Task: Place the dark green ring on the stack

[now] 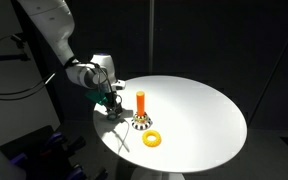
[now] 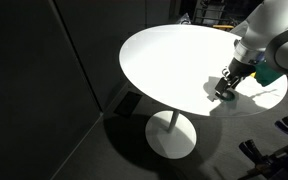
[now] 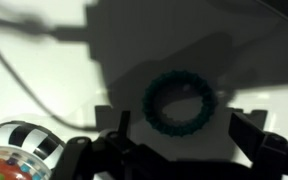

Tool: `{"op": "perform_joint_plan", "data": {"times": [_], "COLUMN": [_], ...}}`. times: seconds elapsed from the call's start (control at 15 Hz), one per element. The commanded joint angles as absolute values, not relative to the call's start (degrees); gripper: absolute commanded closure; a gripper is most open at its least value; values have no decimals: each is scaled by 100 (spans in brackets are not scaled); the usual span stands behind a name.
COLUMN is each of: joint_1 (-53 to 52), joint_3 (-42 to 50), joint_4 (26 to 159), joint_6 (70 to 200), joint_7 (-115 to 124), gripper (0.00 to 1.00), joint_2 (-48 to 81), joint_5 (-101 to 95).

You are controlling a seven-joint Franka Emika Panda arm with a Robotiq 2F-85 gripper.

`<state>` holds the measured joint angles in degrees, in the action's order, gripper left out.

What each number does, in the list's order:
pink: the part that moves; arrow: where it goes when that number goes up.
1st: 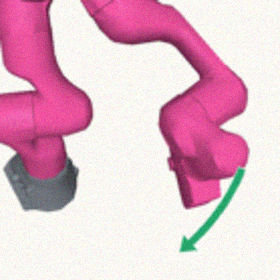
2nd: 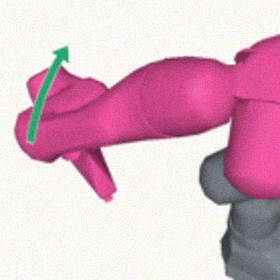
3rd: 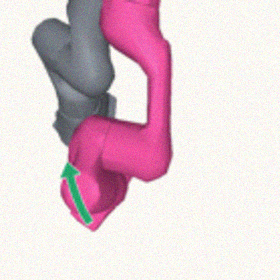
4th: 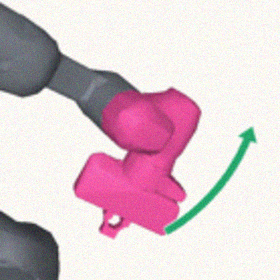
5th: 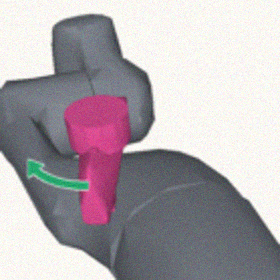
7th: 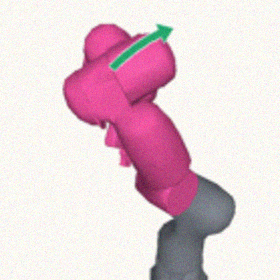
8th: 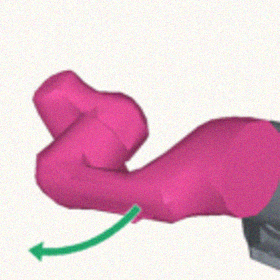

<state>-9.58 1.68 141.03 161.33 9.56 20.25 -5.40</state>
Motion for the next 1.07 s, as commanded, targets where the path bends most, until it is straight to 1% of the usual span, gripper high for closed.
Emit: {"op": "perform_joint_plan", "data": {"times": [0.0, 0.33, 0.4, 0.47, 0.67, 0.73, 1.0], "joint_1": [-1006, -1021, -1030, -1042, -1097, -1124, -1174], "joint_3": [236, 245, 253, 262, 280, 303, 398], "joint_4": [14017, 14019, 14020, 14023, 14035, 14046, 14054], "joint_6": [16223, 16273, 16282, 16268, 16171, 16089, 15868], "joint_7": [1036, 1029, 1034, 1048, 1101, 1136, 1208], "gripper": [0, 0, 25, 25, 50, 55, 56], "joint_2": [2142, 2209, 2213, 2201, 2080, 2001, 1749], "joint_5": [-651, -643, -647, -651, -655, -666, -711]}}
